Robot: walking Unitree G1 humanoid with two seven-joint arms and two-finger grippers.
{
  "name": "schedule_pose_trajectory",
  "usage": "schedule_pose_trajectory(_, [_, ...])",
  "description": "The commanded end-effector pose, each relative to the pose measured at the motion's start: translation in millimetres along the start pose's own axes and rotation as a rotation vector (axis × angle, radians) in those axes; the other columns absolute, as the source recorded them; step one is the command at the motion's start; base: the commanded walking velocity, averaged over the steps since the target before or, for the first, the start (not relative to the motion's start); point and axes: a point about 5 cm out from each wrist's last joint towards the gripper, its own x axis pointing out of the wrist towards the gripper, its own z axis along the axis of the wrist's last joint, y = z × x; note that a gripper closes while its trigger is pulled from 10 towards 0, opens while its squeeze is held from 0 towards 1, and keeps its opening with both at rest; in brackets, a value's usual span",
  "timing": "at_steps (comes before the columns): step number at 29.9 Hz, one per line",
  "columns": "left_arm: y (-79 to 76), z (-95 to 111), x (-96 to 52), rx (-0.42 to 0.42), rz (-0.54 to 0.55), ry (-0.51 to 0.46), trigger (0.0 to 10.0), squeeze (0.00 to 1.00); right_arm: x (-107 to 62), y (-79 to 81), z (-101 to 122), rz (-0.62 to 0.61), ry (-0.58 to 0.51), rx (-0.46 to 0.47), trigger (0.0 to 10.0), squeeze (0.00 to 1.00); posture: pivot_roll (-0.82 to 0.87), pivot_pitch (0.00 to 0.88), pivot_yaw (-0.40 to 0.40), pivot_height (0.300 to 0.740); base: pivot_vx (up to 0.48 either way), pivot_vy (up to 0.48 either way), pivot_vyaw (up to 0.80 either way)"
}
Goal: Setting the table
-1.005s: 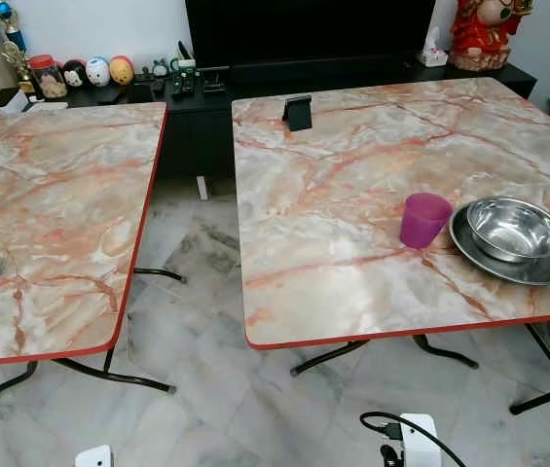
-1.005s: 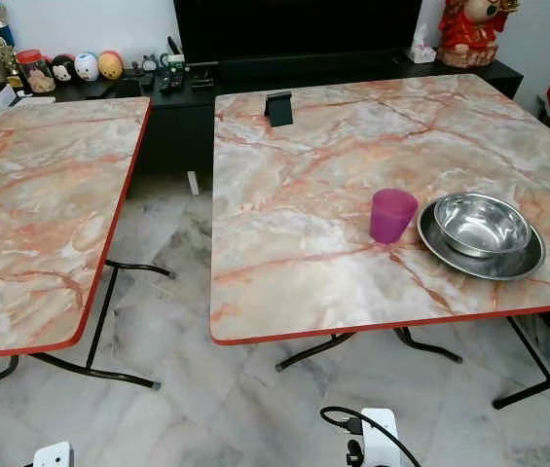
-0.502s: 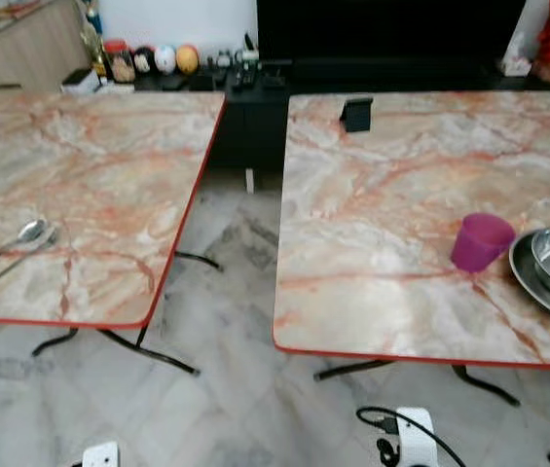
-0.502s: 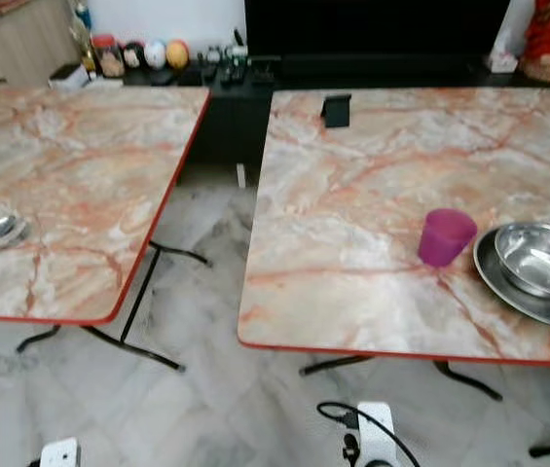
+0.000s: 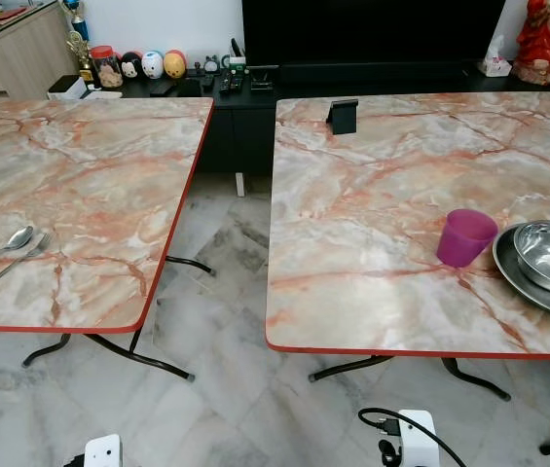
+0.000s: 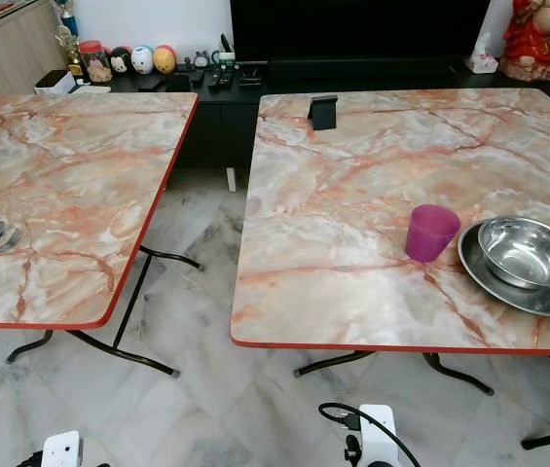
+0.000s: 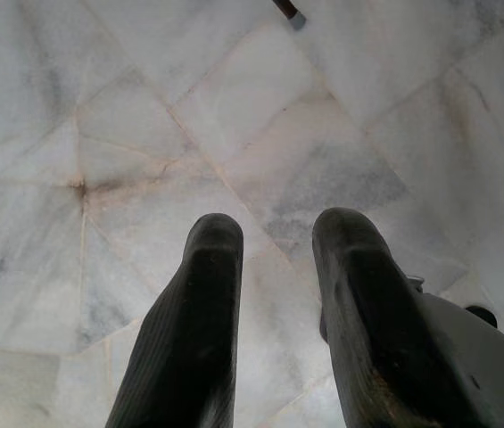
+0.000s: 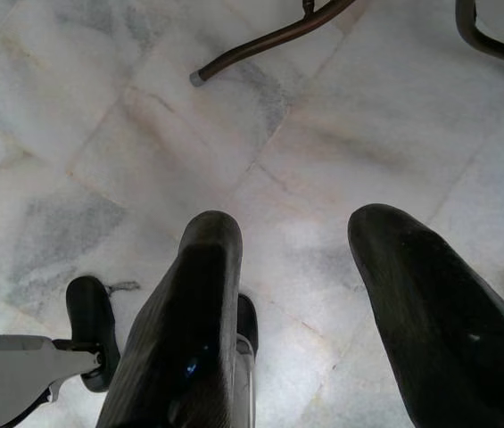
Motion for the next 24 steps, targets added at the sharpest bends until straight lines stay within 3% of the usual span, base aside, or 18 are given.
schedule_pose_trajectory(1, [3.9, -4.8, -1.5, 0.007, 0.012, 0.019, 10.0, 0.0, 0.0, 1.4, 0.8, 0.0, -0.009, 0.012, 10.0, 0.0, -0.08, 0.0, 0.057, 0.74, 0.0, 0.244, 0.0])
schedule_pose_trajectory(24, [5.6, -4.8, -1.3, 0.018, 0.013, 0.033, 10.0, 0.0, 0.5, 3.6, 3.2, 0.003, -0.017, -0.001, 10.0, 0.0, -0.08, 0.0, 0.058, 0.74, 0.0, 0.299, 0.0])
